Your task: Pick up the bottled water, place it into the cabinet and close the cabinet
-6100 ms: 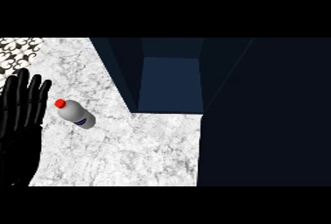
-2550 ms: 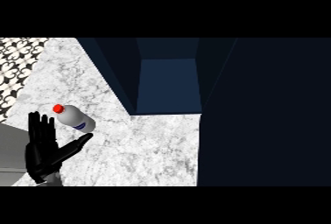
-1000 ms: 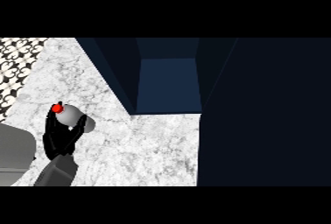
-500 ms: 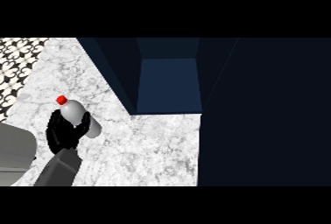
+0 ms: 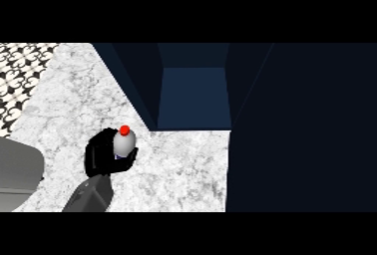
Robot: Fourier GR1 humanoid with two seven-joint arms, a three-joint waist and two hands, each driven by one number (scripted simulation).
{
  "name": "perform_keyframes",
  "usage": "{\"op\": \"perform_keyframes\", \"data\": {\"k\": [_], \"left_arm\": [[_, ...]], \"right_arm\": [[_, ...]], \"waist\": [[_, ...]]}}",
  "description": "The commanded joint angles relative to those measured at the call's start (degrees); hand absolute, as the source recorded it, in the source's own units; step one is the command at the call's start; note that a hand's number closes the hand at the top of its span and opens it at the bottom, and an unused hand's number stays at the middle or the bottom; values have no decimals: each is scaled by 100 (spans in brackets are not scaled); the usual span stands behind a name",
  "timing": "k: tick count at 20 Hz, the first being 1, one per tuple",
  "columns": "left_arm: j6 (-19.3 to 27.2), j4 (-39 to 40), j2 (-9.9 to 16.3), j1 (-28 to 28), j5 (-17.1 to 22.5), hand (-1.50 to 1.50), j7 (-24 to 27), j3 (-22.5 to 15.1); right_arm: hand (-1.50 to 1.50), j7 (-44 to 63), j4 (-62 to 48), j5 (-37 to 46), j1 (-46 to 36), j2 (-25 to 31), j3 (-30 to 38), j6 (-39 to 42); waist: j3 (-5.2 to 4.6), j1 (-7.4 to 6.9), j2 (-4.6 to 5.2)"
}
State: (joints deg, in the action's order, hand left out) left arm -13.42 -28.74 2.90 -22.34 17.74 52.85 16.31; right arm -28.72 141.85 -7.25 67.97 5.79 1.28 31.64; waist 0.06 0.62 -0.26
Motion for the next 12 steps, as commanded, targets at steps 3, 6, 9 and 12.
{"op": "perform_keyframes", "data": {"k": [3,6,9,12], "left_arm": [[-105,-821,-279,194,6,150,-348,-628],[238,-1520,-285,170,45,150,-820,-1050],[237,-2154,-287,482,287,150,-1141,-1651],[665,-3078,-288,563,545,150,-1724,-2066]], "right_arm": [[-150,177,688,-422,286,-86,97,45],[-150,213,446,-668,25,117,445,36],[-150,397,527,-383,-150,-35,179,-116],[-150,342,627,-446,30,-90,105,-75]], "waist": [[-4,-42,-19],[4,-114,-28],[-1,-123,-19],[2,-136,-47]]}}
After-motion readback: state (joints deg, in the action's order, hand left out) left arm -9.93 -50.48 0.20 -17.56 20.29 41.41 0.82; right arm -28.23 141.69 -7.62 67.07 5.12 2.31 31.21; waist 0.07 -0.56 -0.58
